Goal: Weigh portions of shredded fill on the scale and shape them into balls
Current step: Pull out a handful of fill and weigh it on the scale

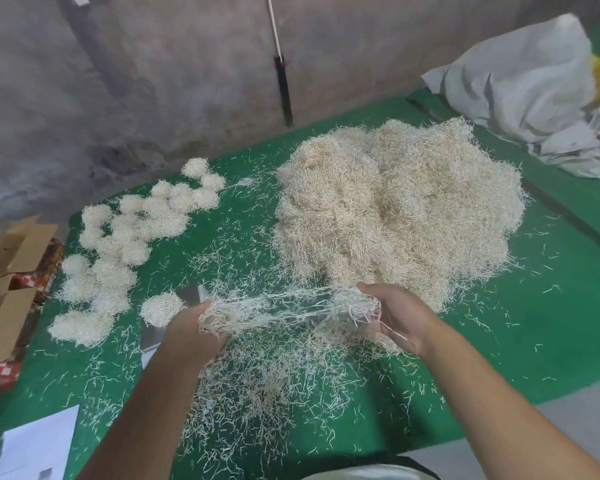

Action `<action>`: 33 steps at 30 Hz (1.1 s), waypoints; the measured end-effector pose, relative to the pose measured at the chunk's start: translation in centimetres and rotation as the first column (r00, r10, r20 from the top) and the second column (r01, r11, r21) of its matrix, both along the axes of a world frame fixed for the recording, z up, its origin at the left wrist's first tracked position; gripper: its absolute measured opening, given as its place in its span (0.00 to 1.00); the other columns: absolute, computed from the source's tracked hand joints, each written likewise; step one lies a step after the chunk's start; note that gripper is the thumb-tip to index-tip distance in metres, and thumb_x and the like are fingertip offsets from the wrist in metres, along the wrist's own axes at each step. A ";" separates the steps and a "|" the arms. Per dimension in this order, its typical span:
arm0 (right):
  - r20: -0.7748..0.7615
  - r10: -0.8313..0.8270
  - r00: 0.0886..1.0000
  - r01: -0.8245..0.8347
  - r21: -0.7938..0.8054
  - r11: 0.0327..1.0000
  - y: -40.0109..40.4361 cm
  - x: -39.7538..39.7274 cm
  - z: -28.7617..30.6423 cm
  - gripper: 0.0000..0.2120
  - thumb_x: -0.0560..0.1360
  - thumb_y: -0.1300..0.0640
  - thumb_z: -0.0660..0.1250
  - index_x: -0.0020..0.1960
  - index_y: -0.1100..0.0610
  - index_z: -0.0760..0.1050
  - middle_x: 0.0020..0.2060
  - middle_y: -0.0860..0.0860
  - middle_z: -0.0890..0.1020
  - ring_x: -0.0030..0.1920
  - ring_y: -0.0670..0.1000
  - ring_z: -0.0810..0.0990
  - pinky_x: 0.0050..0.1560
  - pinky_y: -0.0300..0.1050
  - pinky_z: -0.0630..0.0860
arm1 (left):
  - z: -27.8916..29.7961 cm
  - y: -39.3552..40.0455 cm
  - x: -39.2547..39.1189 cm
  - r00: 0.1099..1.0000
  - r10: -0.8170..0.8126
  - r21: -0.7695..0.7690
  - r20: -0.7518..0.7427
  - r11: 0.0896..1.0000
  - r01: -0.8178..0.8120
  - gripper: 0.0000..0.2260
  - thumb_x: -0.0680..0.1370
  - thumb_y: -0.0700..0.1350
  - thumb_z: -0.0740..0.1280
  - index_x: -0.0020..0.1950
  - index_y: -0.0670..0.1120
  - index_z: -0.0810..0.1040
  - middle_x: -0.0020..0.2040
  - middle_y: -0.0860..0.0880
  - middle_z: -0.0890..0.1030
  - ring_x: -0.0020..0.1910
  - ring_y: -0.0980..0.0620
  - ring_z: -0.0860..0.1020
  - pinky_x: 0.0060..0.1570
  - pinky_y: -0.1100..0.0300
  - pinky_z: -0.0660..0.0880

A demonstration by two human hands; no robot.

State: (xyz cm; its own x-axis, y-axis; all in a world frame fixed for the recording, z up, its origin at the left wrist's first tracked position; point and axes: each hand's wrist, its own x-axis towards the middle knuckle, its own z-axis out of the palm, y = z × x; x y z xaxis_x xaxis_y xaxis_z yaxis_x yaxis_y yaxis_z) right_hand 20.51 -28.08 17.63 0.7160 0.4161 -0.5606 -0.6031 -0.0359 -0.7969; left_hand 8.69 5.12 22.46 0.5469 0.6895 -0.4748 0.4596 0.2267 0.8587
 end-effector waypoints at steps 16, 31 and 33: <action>0.042 -0.329 0.943 0.332 -0.165 0.929 0.2 5.2 -1.4 0.09 0.83 0.53 0.70 0.54 0.59 0.75 0.51 0.53 0.77 0.50 0.54 0.77 0.55 0.53 0.81 | 0.9 4.7 1.3 0.999 -0.038 -0.068 0.039 0.997 0.040 0.36 0.73 0.30 0.76 0.79 0.41 0.69 0.62 0.39 0.82 0.47 0.52 0.82 0.33 0.69 0.77; 0.015 -0.339 0.941 0.338 -0.108 0.935 -1.0 5.1 -0.7 0.09 0.83 0.58 0.66 0.62 0.60 0.76 0.55 0.58 0.74 0.51 0.54 0.75 0.44 0.45 0.85 | 0.1 1.9 4.8 0.982 -0.167 -0.210 0.084 0.961 0.181 0.35 0.73 0.28 0.73 0.79 0.41 0.68 0.68 0.38 0.78 0.47 0.60 0.83 0.36 0.61 0.83; -0.027 -0.374 0.927 0.371 -0.070 0.926 -1.3 5.1 -0.6 0.05 0.82 0.58 0.67 0.57 0.58 0.76 0.61 0.63 0.75 0.61 0.57 0.77 0.53 0.51 0.86 | -0.1 2.1 5.0 0.986 -0.148 -0.216 0.071 0.963 0.160 0.35 0.73 0.27 0.73 0.79 0.40 0.68 0.69 0.39 0.78 0.46 0.56 0.84 0.39 0.60 0.84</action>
